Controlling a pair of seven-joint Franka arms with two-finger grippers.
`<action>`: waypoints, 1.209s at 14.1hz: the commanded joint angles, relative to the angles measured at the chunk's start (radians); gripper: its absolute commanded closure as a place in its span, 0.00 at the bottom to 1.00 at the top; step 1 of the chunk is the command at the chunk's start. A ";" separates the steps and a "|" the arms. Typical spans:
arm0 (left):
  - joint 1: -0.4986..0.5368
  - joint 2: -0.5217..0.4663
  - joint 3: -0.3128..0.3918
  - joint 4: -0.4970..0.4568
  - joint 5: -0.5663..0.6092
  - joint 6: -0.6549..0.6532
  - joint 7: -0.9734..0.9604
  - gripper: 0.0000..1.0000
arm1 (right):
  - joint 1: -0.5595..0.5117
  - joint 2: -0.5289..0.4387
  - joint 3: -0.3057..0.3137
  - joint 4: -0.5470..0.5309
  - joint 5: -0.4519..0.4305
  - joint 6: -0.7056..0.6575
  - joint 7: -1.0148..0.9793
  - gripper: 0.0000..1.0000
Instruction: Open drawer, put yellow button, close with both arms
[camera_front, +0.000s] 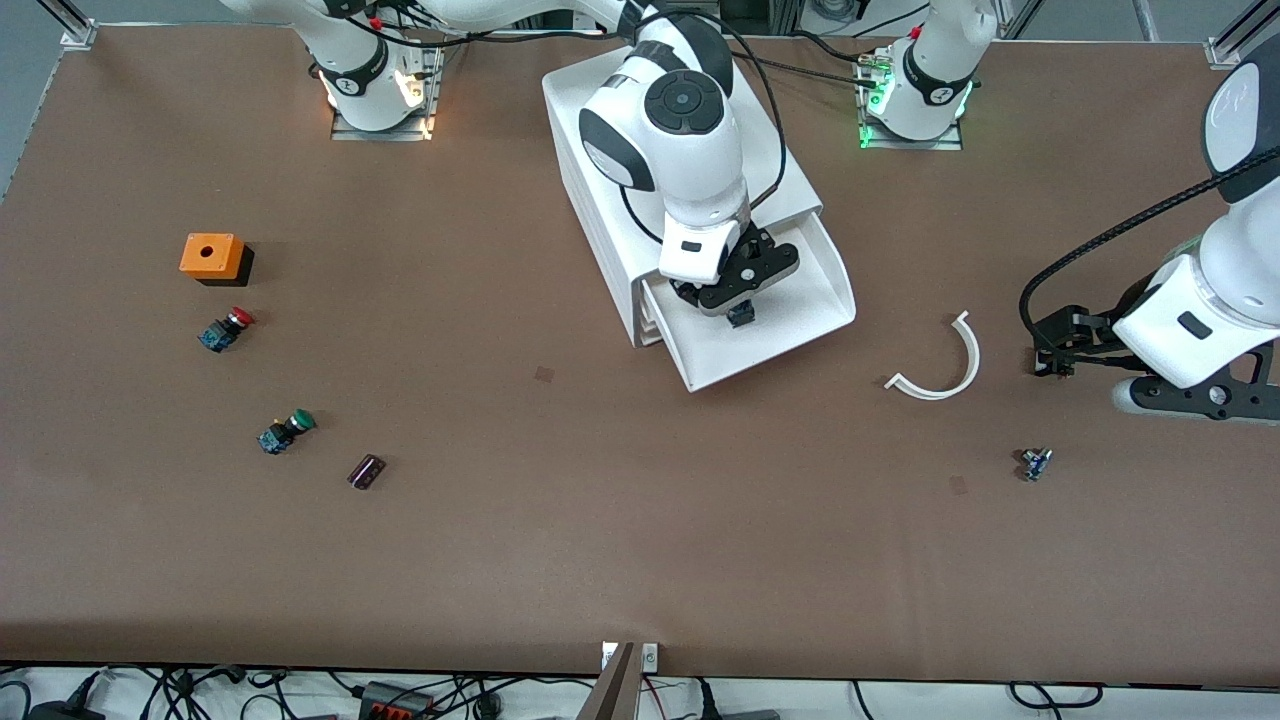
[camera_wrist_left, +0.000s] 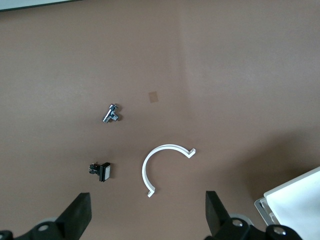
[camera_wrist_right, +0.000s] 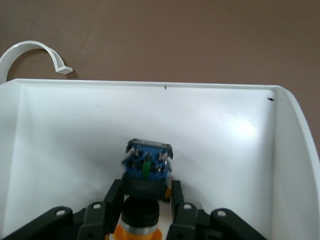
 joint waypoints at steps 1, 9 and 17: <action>0.000 0.011 -0.009 0.030 0.013 -0.010 -0.012 0.00 | 0.011 0.019 -0.019 0.047 -0.017 -0.019 0.018 0.00; 0.003 0.006 -0.011 0.030 0.006 -0.014 -0.014 0.00 | -0.055 -0.027 -0.024 0.163 -0.015 -0.121 0.057 0.00; -0.041 0.001 -0.060 -0.120 -0.068 0.133 -0.435 0.00 | -0.317 -0.076 -0.020 0.114 -0.017 -0.337 0.047 0.00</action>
